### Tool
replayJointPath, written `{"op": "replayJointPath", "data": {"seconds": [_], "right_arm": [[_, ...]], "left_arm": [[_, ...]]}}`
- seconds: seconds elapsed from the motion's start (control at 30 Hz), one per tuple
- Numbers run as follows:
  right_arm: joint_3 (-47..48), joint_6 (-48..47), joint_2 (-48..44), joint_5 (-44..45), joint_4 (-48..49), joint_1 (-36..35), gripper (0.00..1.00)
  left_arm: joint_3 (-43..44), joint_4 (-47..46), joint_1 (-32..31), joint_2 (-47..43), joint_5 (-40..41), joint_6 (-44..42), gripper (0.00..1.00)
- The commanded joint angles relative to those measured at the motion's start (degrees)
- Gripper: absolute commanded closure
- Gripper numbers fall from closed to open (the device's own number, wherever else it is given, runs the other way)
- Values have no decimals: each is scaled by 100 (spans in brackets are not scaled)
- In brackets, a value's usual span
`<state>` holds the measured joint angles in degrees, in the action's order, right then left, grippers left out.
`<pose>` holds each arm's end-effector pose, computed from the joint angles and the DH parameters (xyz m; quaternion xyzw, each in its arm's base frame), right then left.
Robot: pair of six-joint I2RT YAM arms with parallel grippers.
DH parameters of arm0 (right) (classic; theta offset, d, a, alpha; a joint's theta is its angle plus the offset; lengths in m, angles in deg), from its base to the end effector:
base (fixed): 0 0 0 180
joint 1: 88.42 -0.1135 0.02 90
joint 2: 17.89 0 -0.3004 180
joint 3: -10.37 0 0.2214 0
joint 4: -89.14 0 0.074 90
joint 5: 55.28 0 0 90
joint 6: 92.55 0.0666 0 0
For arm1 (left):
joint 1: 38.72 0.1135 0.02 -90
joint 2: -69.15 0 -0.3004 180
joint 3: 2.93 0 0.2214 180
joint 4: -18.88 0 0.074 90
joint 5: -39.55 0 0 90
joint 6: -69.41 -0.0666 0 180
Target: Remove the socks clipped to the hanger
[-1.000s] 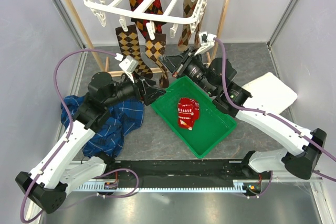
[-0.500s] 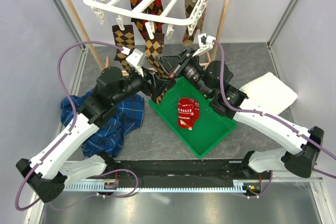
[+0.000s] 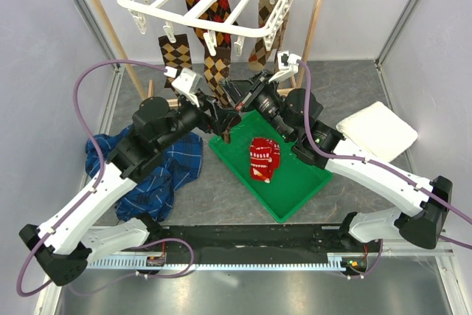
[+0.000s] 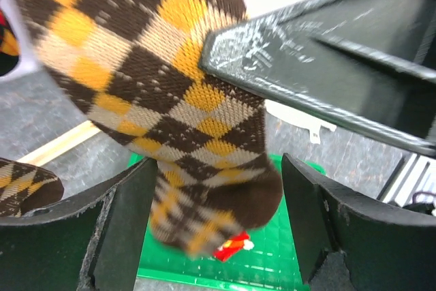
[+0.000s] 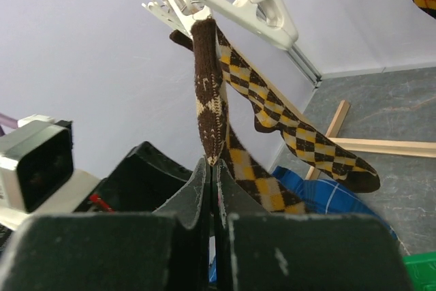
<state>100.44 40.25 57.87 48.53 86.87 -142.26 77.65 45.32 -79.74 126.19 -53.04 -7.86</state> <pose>0.1876 0.2298 0.4883 0.0330 0.6306 0.5261 0.5697 0.1488 -0.1335 0.4469 0.1922 0.6988 -0.3260 0.6070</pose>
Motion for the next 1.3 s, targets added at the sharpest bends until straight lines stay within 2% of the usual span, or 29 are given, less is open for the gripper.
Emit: {"op": "replayJointPath", "data": {"seconds": [0.0,0.23,0.33,0.4,0.43,0.47,0.53,0.57,0.6,0.67,0.7,0.77,0.87,1.0,1.27], "right_arm": [[-61,-44,-141,97,281,-21,100],[-61,114,-141,27,289,-30,100],[-104,219,-150,-62,298,-30,100],[-157,246,-185,-71,316,-38,100],[-253,246,-211,-79,394,-30,100],[-306,246,-255,-62,430,-30,100],[-359,167,-290,-18,395,-30,100],[-351,80,-317,-27,351,-30,97],[-325,-8,-334,-27,220,-30,86],[-193,-410,-430,-18,27,-30,74],[-149,-544,-466,-53,-113,-30,65],[44,-938,-580,-97,-202,-30,57],[466,-1378,-563,-88,-492,-30,38],[1186,-1617,-300,227,-1219,-38,34],[3742,-1793,772,763,-3083,-117,37]], "left_arm": [[220,44,-29,-202,224,317,20],[299,-9,-38,44,241,371,20],[439,9,-47,290,478,256,23],[527,18,-47,500,453,160,29],[623,35,-56,562,383,116,34],[659,70,-64,624,382,81,53],[668,123,-65,651,356,45,75],[651,123,-73,634,303,10,88],[607,106,-65,529,59,-7,91],[449,27,-73,414,-301,-130,94],[396,-17,-65,335,-678,-183,95],[308,-17,-65,194,-988,-279,96],[255,0,-65,80,-1287,-350,97],[299,27,-56,36,-1402,-394,98],[483,27,-47,115,-1464,-394,98]]}}
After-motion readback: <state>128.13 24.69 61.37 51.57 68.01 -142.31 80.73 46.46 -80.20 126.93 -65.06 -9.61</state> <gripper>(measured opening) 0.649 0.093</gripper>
